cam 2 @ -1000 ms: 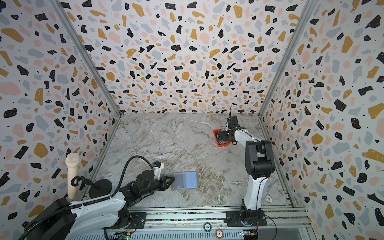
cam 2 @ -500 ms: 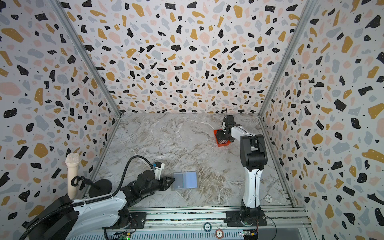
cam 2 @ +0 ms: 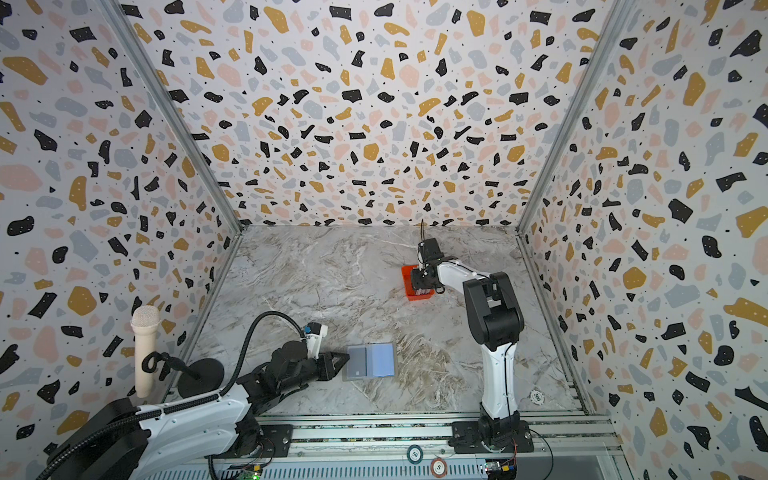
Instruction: Put the credit cards into the card holder
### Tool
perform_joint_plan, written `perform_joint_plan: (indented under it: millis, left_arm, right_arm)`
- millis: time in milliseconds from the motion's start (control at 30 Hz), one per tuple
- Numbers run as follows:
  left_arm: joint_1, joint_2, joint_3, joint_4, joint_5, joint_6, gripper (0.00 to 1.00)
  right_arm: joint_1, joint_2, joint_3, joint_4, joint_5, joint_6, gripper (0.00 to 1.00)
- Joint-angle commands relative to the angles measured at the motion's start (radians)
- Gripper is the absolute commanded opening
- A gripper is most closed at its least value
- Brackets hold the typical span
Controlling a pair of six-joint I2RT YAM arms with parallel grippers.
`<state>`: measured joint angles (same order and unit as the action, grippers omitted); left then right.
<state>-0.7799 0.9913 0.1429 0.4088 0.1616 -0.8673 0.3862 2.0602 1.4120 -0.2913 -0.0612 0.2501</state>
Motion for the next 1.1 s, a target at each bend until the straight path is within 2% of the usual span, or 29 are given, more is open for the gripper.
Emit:
perform_joint_plan:
  millis: [0, 133, 233, 400, 567, 833, 1067]
  left_arm:
    - [0.004, -0.026, -0.013, -0.001, -0.019, -0.001, 0.25]
    - [0.004, -0.039, -0.018, -0.008, -0.018, 0.001, 0.26]
    - [0.004, -0.048, -0.022, -0.01, -0.017, 0.001, 0.26]
    - [0.004, -0.065, -0.031, -0.012, -0.015, -0.001, 0.26]
    - [0.005, -0.07, -0.038, -0.013, -0.02, 0.001, 0.26]
    - [0.005, -0.064, -0.042, 0.001, -0.02, 0.0, 0.26]
    - [0.005, -0.06, -0.043, -0.001, -0.022, 0.006, 0.27]
  right_arm:
    - [0.058, -0.06, -0.037, 0.034, 0.03, 0.104, 0.51]
    - [0.12, -0.075, -0.064, 0.087, 0.063, 0.167, 0.51]
    - [0.135, -0.057, -0.053, 0.083, 0.074, 0.182, 0.55]
    - [0.138, -0.037, -0.014, 0.052, 0.08, 0.16, 0.78]
    - [0.143, -0.051, 0.025, 0.023, 0.102, 0.125, 0.96]
    - [0.164, -0.016, 0.063, -0.043, 0.142, 0.089, 0.98]
    - [0.179, 0.01, 0.078, -0.096, 0.241, 0.048, 0.98]
